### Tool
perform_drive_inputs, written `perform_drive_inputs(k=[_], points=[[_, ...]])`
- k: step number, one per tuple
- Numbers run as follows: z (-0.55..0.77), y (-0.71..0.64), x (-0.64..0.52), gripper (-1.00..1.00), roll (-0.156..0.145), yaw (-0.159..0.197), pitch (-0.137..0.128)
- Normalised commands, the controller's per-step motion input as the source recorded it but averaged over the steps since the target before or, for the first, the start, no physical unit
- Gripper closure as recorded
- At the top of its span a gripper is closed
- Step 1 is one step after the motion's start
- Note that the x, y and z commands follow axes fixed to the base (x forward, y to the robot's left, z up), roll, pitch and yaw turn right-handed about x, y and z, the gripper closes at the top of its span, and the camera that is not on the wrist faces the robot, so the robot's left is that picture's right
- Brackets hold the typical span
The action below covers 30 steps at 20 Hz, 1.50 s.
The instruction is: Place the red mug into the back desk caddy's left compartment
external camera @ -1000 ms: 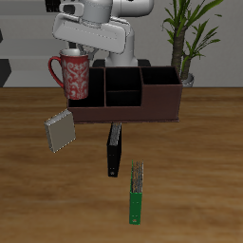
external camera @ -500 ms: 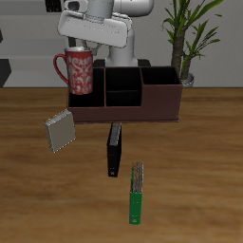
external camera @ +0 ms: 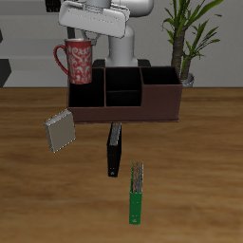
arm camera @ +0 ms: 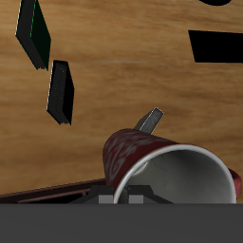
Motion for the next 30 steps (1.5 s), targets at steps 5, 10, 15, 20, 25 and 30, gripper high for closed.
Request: perform_drive_inputs(k=[5,10,15,20,25,30], points=[[0.03,0.0,-0.36,1.0,0.008,0.011,-0.011],[0.0,0.05,-0.37,1.0,-0.006,0.032,-0.023],[-0.02,0.04,-0.3,1.0,0.002,0.017,-0.005],[-0.12,0.01,-0.2,1.0,-0.009,-0.001,0.014],[-0.15,-0.03,-0.04,1.0,-0.022,-0.023,0.041],[-0.26,-0.06,0.02,1.0,-0.028,-0.022,0.055]])
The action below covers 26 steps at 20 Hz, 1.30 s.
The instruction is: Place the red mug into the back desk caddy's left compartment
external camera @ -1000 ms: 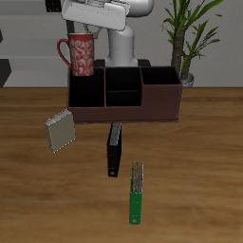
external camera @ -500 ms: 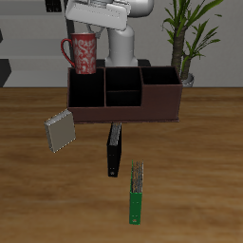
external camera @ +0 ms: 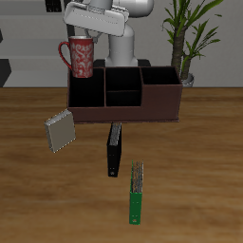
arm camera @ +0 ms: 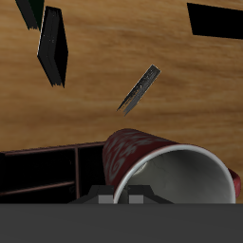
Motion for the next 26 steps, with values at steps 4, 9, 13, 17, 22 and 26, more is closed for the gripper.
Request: perform_drive_inputs(k=[4,9,13,17,22,26], points=[[-0.3,0.18,-0.01,1.0,0.035,-0.012,0.067],[-0.14,0.08,-0.01,1.0,0.0,-0.004,0.024],[-0.21,0.05,0.02,1.0,0.0,-0.001,0.053],[-0.1,-0.09,0.03,1.0,-0.018,-0.002,0.019],[-0.16,-0.07,0.03,1.0,-0.029,-0.02,0.031],[-0.16,0.06,0.02,1.0,0.009,-0.012,0.035]])
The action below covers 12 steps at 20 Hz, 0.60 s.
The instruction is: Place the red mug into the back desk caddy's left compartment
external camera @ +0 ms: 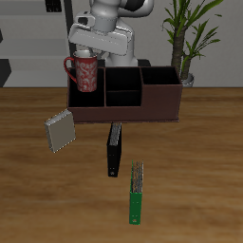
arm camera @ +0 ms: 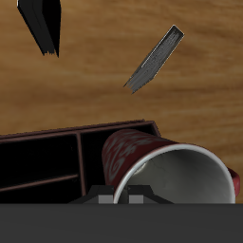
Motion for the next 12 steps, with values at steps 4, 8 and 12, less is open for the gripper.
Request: perform_drive_inputs(k=[4,8,12], points=[[-0.05,0.02,-0.05,1.0,0.008,-0.01,0.015],[-0.01,0.04,-0.05,1.0,0.0,-0.003,-0.005],[-0.11,0.0,0.02,1.0,-0.008,-0.018,0.006]])
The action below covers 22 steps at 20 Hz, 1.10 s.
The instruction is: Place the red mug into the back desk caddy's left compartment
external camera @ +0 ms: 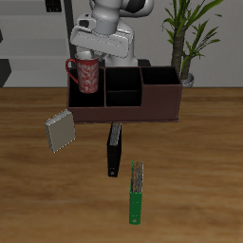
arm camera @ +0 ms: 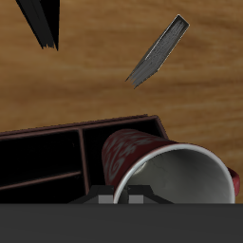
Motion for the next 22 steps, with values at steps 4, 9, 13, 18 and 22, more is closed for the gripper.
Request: perform_drive_inputs(k=[4,9,13,18,22], points=[[-0.14,-0.03,0.04,1.0,-0.012,-0.035,0.015],[-0.22,0.03,0.04,1.0,0.011,-0.045,0.052],[-0.1,0.04,0.05,1.0,0.006,-0.01,0.008],[-0.19,0.02,0.03,1.0,0.011,-0.006,0.037],[-0.18,0.0,0.13,1.0,0.007,-0.012,0.03]])
